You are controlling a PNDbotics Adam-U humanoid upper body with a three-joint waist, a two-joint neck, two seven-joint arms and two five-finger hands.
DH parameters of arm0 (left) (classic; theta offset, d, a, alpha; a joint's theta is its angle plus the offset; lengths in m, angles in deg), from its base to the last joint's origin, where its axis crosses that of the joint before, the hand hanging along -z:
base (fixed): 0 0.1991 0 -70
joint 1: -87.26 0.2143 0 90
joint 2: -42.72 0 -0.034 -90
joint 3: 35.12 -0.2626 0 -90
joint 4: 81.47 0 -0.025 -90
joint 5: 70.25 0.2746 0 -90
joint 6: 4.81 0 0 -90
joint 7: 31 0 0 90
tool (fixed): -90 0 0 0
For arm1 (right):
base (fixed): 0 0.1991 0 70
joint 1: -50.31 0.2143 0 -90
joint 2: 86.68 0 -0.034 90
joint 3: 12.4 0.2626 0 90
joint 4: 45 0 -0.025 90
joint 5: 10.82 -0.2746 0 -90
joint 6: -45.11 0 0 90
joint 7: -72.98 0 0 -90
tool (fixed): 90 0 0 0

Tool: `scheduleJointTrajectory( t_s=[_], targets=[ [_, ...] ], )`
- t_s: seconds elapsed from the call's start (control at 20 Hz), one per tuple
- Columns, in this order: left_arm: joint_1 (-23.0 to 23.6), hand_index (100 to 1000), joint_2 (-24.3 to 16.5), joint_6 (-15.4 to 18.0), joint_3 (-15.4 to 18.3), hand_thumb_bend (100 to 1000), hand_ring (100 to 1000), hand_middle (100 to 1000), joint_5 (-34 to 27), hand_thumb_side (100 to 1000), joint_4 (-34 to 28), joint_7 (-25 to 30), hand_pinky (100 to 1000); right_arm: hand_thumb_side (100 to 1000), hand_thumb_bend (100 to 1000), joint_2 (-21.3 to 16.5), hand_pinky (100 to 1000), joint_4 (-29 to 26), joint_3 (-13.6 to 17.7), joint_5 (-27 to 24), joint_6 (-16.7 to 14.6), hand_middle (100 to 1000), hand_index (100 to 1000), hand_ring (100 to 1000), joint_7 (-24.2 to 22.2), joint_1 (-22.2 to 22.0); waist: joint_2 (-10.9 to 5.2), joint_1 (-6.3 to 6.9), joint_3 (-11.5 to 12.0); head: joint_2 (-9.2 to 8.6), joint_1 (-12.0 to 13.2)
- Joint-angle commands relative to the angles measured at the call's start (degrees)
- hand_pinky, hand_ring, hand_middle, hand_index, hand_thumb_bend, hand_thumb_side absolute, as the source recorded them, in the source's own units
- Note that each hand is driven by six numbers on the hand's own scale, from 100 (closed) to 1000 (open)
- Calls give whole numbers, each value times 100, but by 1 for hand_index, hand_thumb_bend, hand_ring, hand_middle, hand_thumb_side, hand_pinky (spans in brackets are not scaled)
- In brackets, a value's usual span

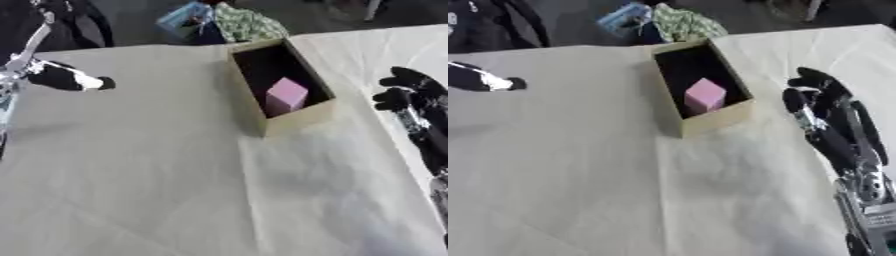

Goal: Pick up objects on the table and place them in the box.

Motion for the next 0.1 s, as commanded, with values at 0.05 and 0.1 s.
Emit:
scheduleJointTrajectory(
  t_s=[0.05,0.1],
  targets=[
    [241,789,58,-293,178,876,651,626,-311,359,-467,-165,729,631,484,-46,659,-80,39,20,-1,712,858,665,16,31,-72,-29,30,71,74],
    [382,789,101,-369,183,876,652,626,-398,362,-603,-191,729,631,484,-43,659,-83,35,19,-2,712,858,665,14,40,-59,-32,34,76,95]
  ],
)
